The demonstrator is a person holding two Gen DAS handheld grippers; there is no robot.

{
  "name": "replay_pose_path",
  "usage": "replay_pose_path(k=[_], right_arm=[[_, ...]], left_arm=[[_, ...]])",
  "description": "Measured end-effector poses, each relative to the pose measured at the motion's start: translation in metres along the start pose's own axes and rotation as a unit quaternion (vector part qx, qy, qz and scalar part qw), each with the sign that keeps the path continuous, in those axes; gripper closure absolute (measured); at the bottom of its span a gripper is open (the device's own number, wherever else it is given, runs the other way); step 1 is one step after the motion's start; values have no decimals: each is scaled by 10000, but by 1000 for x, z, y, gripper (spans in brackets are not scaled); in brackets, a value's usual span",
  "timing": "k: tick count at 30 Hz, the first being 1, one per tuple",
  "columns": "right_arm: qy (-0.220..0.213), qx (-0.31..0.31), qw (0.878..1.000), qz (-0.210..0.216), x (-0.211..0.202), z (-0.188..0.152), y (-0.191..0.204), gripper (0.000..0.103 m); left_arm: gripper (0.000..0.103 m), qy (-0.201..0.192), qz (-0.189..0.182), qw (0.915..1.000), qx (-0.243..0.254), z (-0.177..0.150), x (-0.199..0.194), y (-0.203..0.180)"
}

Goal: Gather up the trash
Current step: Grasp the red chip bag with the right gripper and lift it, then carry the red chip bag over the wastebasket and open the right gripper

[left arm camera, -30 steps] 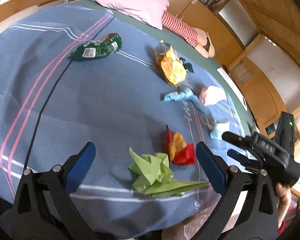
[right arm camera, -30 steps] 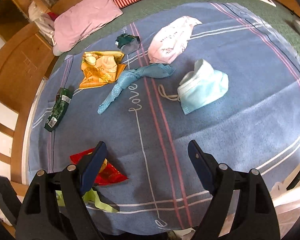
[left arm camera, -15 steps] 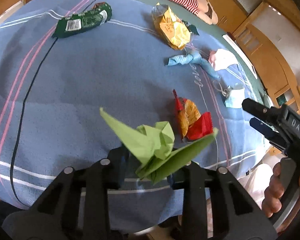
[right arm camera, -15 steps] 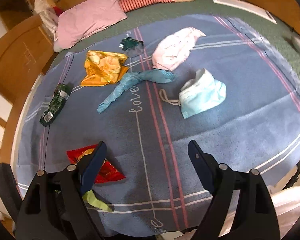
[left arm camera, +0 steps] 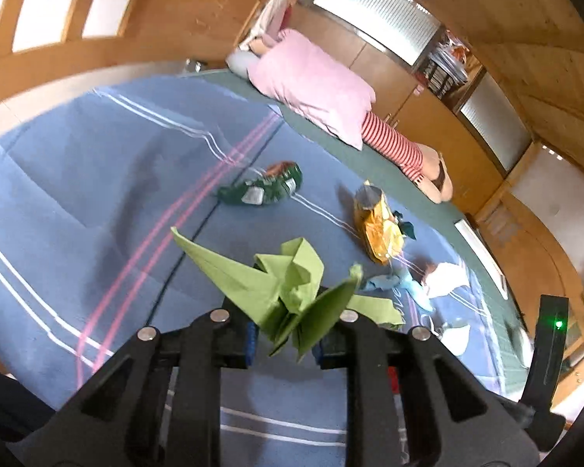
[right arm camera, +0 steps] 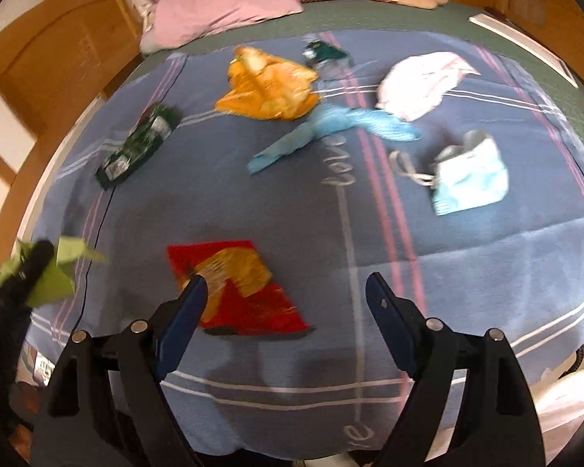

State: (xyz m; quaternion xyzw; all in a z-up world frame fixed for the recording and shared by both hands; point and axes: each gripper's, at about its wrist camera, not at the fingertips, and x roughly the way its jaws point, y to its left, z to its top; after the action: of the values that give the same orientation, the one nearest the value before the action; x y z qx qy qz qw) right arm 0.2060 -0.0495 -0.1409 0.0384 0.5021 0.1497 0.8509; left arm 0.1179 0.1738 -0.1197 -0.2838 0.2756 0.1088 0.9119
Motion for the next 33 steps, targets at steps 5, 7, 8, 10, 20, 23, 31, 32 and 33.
replay_pose_path(k=[5, 7, 8, 10, 20, 23, 31, 32, 33], right_arm=[[201, -450, 9987, -87, 22, -3, 33, 21], [300, -514, 9982, -114, 31, -6, 41, 21], [327, -526, 9980, -86, 33, -7, 43, 21], [372, -589, 9975, -80, 37, -11, 48, 40], [114, -304, 9994, -89, 23, -12, 30, 64], [62, -208, 9997, -120, 16, -12, 20, 64], [95, -16, 9999, -114, 6, -20, 2, 64], [86, 0, 9999, -106, 5, -20, 2, 64], [63, 20, 9999, -92, 2, -20, 2, 64]], left_arm=[[82, 48, -2, 10000, 34, 3, 0, -1], [82, 62, -6, 10000, 9, 5, 0, 0], [82, 67, -6, 10000, 1, 4, 0, 1], [82, 88, -6, 10000, -4, 4, 1, 1], [82, 168, -8, 9998, 47, 2, 7, -3], [82, 214, -19, 9997, 94, 1, 8, -5], [82, 279, -34, 9994, 180, -2, 9, -9], [82, 286, -29, 9994, 189, -2, 10, -9], [82, 293, -20, 9994, 200, -2, 10, -10]])
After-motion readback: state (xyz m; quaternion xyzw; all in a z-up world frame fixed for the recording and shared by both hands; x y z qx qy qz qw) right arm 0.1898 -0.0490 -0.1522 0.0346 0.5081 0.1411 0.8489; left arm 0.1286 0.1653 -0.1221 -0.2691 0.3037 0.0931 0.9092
